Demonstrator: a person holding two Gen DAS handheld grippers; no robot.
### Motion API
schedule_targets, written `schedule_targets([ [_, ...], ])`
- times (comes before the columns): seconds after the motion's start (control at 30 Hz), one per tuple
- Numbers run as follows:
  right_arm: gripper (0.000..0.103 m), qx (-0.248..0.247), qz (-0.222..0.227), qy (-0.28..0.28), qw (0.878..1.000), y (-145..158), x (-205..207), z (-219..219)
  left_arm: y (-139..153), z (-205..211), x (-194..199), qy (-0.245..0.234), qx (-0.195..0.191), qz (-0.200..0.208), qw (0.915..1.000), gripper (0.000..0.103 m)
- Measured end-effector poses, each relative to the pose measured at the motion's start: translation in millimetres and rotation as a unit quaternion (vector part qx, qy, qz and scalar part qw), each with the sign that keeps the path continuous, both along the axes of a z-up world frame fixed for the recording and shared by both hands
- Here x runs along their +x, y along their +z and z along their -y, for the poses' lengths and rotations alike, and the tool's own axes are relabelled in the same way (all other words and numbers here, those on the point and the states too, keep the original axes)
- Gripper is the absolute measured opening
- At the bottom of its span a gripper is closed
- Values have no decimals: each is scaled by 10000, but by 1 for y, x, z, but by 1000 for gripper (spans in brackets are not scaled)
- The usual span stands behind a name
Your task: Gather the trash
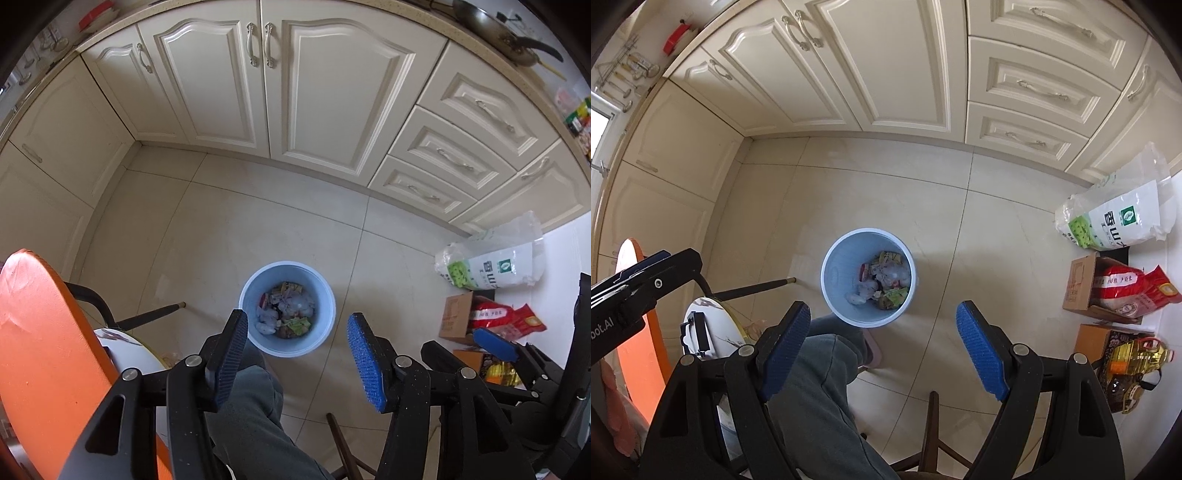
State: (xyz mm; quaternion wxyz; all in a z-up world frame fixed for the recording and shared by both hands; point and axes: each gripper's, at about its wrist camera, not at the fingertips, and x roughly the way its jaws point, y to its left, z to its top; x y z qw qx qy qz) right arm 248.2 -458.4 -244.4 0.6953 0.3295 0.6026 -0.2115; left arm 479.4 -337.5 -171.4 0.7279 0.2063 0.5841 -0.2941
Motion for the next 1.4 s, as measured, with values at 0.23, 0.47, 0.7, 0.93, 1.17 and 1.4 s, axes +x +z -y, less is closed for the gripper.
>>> schedule_targets([
  [0.23, 83, -16, 81, 42, 10000, 8, -3, -6, 12, -15, -14, 68, -32, 27, 10000, 53],
  [0.47, 83, -66, 247, 90, 9996, 20, -4, -12, 27, -35, -26, 163, -40, 86, 9998, 53],
  [0.7, 85, -257, 506, 179, 9982, 39, -8, -26, 43, -64, -44, 354, -68, 117, 9993, 53],
  [0.93, 86, -384, 736, 524, 9952, 60, -3, -56, 65, -122, -54, 794, -164, 177, 9965, 53],
  [1.17, 88, -467, 1107, 994, 9878, 84, 2, -103, 97, -198, -97, 1376, -324, 605, 9881, 53],
  [1.4, 89, -632, 1455, 1661, 9733, 106, 3, -162, 123, -272, -163, 2003, -446, 1228, 9710, 54],
])
